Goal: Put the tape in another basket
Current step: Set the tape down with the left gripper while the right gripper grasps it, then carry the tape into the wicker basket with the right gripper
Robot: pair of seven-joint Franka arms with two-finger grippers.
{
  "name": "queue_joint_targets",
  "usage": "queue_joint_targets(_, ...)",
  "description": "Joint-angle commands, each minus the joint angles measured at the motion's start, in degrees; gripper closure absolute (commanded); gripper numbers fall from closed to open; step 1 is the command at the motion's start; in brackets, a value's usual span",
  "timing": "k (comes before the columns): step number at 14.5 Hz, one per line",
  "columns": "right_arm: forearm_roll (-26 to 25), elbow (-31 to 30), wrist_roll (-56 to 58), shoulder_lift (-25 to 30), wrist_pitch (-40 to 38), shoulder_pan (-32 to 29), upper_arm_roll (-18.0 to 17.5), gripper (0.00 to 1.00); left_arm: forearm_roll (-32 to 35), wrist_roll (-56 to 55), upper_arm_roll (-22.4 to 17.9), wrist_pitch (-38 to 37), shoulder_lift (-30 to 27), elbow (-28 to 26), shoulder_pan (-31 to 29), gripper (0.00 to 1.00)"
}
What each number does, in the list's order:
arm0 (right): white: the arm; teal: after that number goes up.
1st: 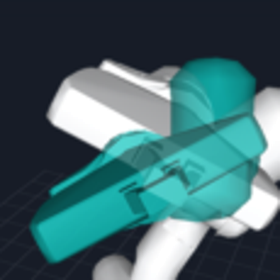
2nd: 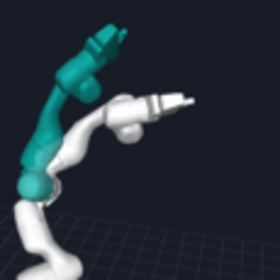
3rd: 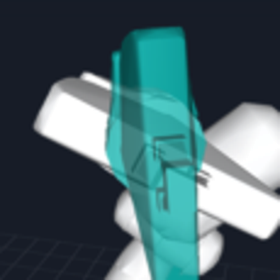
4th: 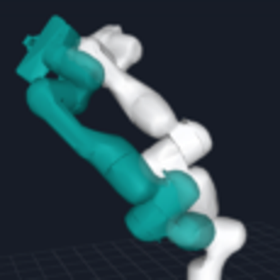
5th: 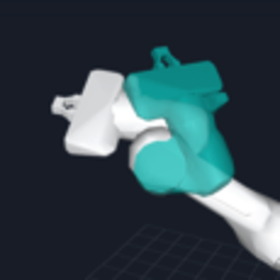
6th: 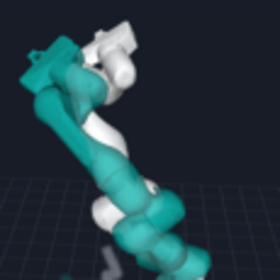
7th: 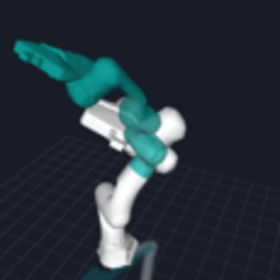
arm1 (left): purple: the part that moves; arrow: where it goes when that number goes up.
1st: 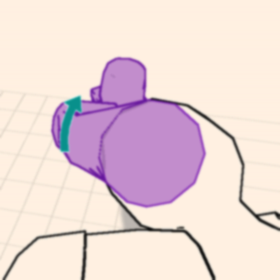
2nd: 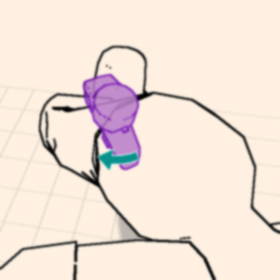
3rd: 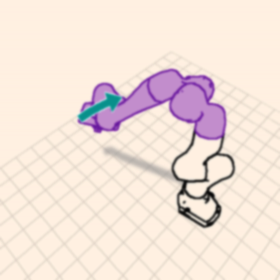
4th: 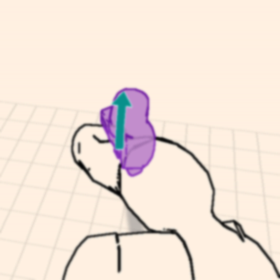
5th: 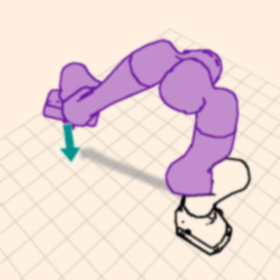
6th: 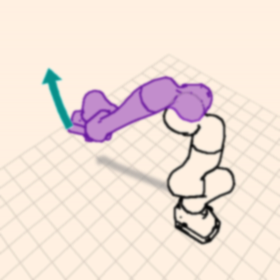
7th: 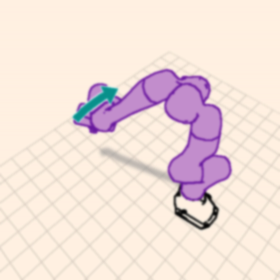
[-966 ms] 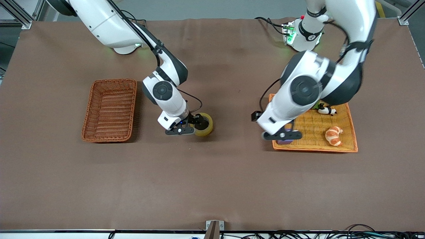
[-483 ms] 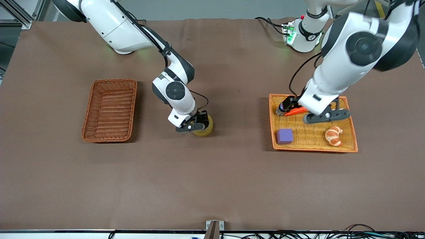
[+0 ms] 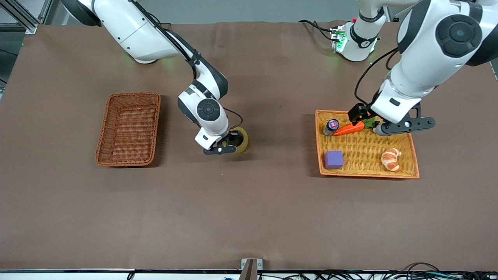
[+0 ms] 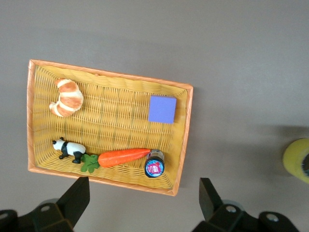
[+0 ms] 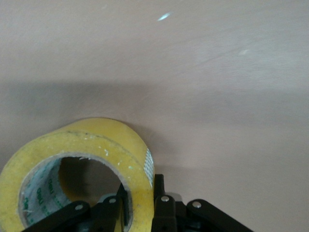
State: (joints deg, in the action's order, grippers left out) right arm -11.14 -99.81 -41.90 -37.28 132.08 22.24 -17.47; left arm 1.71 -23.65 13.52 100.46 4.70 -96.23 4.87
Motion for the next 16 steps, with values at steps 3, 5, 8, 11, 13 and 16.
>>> queue_joint_targets(3,-1.0,0.1,-1.5,11.2,-13.5,-6.6,-0.4,0.98,-0.9,11.5,-0.3,0.0,-4.2,-1.9,-6.1,0.0)
queue_joint_targets(5,-0.9,-0.3,4.5,15.5,-17.4,-10.4,-0.6,0.98,-0.9,15.2,-1.5,0.0,-5.7,-2.0,-7.2,0.0)
queue_joint_targets(8,-0.8,-3.9,15.0,22.5,-22.6,-16.9,-0.6,0.98,-1.0,15.8,-7.8,-1.1,-7.6,-1.9,-3.5,0.0)
queue_joint_targets(11,-0.4,-11.0,27.4,28.6,-22.6,-18.3,5.3,0.98,-1.0,15.9,-10.8,-2.6,-8.5,-1.9,-2.1,0.0)
queue_joint_targets(13,0.7,-15.4,33.9,31.6,-22.0,-18.2,9.6,0.98,-0.9,16.0,-12.6,-3.1,-8.2,-1.2,-0.7,0.0)
queue_joint_targets(16,1.2,-21.6,41.1,32.0,-16.3,-18.4,16.2,0.98,-1.0,15.3,-12.6,-4.4,-6.9,-0.1,-0.4,0.0)
